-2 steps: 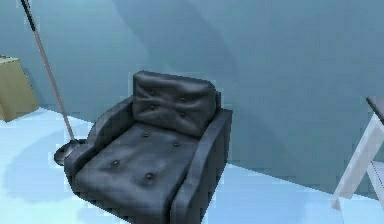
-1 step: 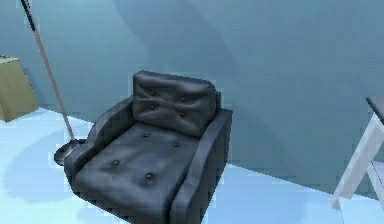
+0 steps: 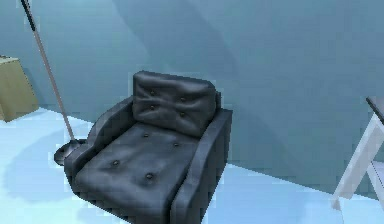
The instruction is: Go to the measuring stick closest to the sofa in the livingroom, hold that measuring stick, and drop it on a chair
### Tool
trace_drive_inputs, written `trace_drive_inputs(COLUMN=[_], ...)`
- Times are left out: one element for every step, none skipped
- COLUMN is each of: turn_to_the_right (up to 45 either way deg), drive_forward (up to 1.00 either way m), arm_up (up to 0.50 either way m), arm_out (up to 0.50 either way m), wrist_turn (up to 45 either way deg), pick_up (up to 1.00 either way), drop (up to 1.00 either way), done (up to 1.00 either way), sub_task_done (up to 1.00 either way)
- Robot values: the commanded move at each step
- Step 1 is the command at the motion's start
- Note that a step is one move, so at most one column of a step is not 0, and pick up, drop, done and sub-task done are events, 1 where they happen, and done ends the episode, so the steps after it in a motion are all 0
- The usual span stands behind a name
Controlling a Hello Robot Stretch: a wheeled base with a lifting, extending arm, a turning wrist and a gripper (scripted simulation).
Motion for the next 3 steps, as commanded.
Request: trace_drive_inputs(turn_to_the_right=[0.0, 0.0, 0.0], drive_forward=[0.00, 0.00, 0.00], arm_up=[0.06, 0.00, 0.00], arm_out=[0.00, 0.00, 0.00], wrist_turn=[0.0, -45.0, -45.0], pick_up=[0.00, 0.00, 0.00], drop=[0.00, 0.00, 0.00], done=[0.00, 0.00, 0.00], sub_task_done=[0.00, 0.00, 0.00])
